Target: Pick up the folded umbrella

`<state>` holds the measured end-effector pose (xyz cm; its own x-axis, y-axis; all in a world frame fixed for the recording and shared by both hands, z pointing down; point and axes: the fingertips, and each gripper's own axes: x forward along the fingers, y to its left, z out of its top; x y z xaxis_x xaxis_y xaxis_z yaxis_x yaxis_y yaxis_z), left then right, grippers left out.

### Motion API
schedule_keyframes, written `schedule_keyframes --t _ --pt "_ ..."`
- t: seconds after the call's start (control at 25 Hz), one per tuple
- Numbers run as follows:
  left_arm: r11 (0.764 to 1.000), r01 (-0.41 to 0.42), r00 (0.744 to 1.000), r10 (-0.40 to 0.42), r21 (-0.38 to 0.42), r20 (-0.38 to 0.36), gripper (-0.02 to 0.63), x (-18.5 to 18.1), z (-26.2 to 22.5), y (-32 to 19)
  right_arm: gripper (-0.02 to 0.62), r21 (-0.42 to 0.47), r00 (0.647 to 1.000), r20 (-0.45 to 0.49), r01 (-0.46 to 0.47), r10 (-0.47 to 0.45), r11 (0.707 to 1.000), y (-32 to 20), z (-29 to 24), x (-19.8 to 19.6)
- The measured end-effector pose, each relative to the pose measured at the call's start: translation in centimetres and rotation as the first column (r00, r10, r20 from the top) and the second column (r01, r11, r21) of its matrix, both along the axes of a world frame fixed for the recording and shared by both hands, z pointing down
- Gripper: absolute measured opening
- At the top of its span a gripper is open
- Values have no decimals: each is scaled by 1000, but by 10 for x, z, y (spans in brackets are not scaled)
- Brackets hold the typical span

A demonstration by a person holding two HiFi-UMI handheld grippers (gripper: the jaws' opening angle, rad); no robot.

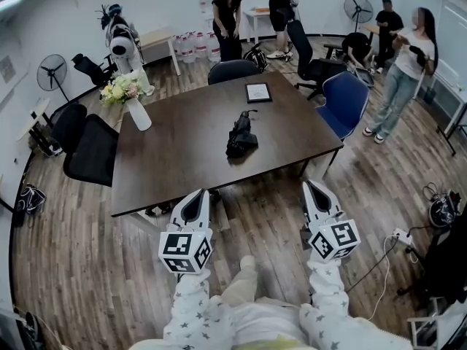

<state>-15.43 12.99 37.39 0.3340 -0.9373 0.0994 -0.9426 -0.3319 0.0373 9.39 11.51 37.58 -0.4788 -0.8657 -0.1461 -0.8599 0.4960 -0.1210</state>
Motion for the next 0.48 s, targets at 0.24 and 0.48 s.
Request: schedule_keyframes --t 0.24,0.48 --pt "1000 -13 1000 13 0 -6 25 -4 5 -71 21 -9 1000 2 2 -2 1000 -67 9 -6" --pt "1000 -24 1000 24 -4 -13 25 -14 4 -138 21 -36 1000 26 -8 9 999 -132 13 -14"
